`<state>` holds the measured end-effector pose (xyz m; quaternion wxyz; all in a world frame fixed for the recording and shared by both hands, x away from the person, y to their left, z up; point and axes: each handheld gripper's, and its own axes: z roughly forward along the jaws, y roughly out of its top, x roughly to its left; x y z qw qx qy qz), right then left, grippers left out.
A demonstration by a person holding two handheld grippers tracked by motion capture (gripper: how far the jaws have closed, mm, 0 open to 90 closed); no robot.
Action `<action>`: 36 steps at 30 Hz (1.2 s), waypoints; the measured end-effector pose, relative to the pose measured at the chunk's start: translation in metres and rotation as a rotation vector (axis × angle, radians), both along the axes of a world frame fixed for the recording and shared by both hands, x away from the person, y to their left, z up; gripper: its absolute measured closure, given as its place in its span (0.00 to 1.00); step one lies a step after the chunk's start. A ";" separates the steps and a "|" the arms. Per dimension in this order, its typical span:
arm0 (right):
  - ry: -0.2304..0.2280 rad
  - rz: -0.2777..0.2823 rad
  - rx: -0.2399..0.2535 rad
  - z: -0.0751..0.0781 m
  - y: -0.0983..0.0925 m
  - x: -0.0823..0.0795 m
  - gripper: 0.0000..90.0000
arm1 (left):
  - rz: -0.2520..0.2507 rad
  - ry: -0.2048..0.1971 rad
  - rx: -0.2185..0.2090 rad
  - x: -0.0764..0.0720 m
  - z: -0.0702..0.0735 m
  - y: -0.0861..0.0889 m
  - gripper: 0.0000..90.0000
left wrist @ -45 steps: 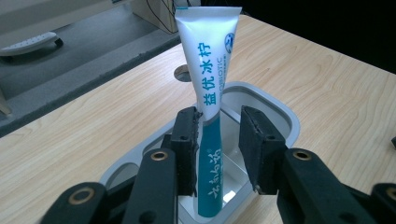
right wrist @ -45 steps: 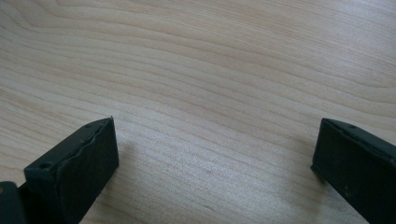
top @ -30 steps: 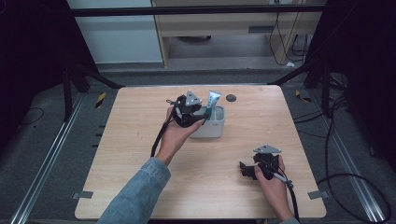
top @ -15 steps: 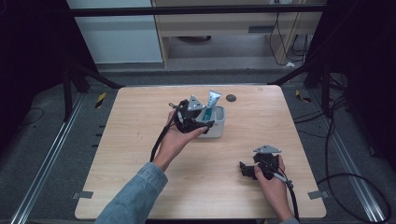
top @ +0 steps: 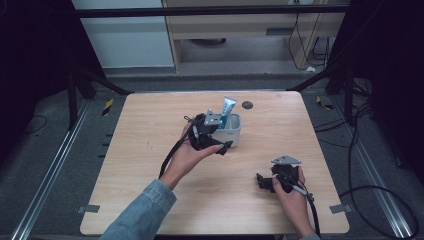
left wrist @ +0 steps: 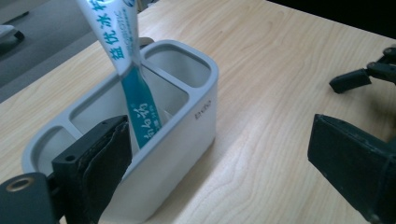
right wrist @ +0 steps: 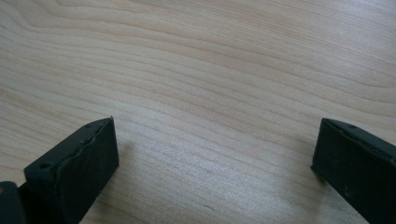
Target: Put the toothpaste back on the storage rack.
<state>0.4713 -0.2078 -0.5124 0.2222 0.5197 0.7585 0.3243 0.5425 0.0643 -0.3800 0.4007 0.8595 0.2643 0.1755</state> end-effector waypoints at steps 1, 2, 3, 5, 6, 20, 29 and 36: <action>0.000 0.000 0.000 0.000 0.000 0.000 0.01 | -0.004 -0.002 0.008 -0.002 0.000 0.001 0.06; -0.003 0.001 -0.003 0.000 0.000 0.000 0.01 | -0.006 -0.002 0.007 -0.004 0.000 0.001 0.06; -0.004 0.002 -0.006 0.000 0.000 0.000 0.01 | -0.009 -0.002 0.006 -0.006 -0.001 0.002 0.06; -0.003 0.003 -0.006 0.000 0.000 0.000 0.01 | -0.019 -0.002 0.014 -0.009 -0.001 0.002 0.06; -0.003 0.002 -0.005 0.000 0.000 0.000 0.01 | -0.023 -0.004 0.019 -0.011 -0.002 0.003 0.05; -0.003 0.003 -0.007 0.000 0.000 0.000 0.01 | -0.036 -0.012 0.036 -0.030 -0.011 0.020 0.03; -0.003 0.001 -0.004 0.000 0.000 0.000 0.01 | -0.019 -0.015 0.037 -0.035 -0.018 0.041 0.04; -0.003 0.002 -0.006 0.000 0.000 0.000 0.01 | 0.010 -0.013 0.041 -0.038 -0.025 0.059 0.03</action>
